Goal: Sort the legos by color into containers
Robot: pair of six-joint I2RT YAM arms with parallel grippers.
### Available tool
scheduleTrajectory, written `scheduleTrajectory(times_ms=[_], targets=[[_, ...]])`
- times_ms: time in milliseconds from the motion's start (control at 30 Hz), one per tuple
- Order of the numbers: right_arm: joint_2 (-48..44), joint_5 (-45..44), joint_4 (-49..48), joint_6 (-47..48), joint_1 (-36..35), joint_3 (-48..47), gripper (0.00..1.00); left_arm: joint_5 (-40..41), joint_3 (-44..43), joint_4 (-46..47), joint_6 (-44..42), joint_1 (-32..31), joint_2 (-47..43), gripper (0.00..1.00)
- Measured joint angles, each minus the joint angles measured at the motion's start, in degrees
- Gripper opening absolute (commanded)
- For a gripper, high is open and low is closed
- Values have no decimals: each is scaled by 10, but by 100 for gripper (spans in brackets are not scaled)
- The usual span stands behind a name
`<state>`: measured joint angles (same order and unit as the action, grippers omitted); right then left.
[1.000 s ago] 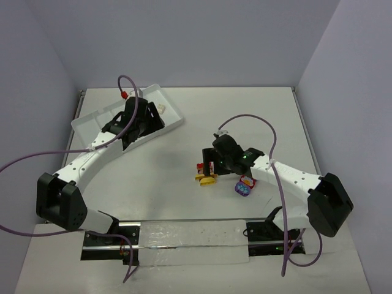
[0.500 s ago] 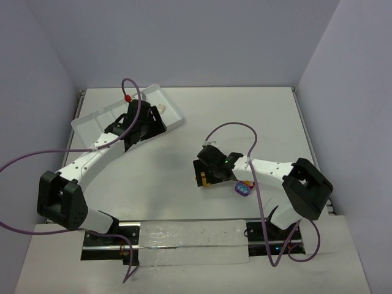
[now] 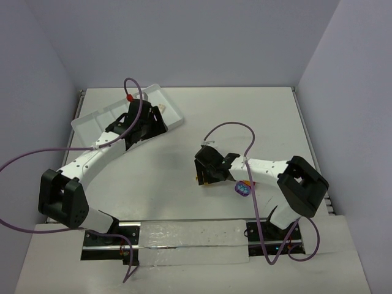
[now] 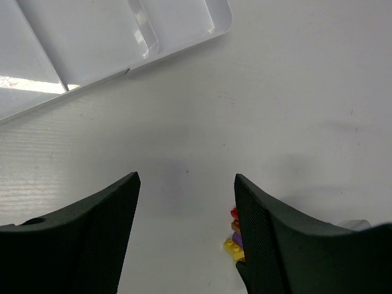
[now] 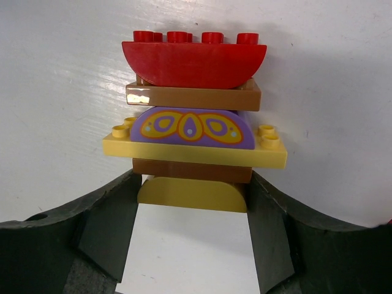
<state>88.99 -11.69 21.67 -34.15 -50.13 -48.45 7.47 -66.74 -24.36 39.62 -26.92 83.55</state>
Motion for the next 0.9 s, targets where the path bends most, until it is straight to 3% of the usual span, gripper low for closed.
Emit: scheduleTrajectory(times_ms=[100, 200, 367, 567, 900], targets=[[0, -4, 0, 1, 0, 0, 36, -8, 0, 0, -3, 0, 0, 74], [-3, -7, 1, 4, -1, 0, 35, -50, 0, 6, -15, 0, 4, 79], [-60, -5, -25, 29, -2, 24, 35, -175, 3, 41, -40, -16, 42, 98], [-147, 10, -59, 71, -3, 48, 35, -351, 21, 93, -58, -23, 88, 99], [-170, 42, -90, 125, -3, 55, 36, -495, 69, 181, -54, -23, 123, 95]])
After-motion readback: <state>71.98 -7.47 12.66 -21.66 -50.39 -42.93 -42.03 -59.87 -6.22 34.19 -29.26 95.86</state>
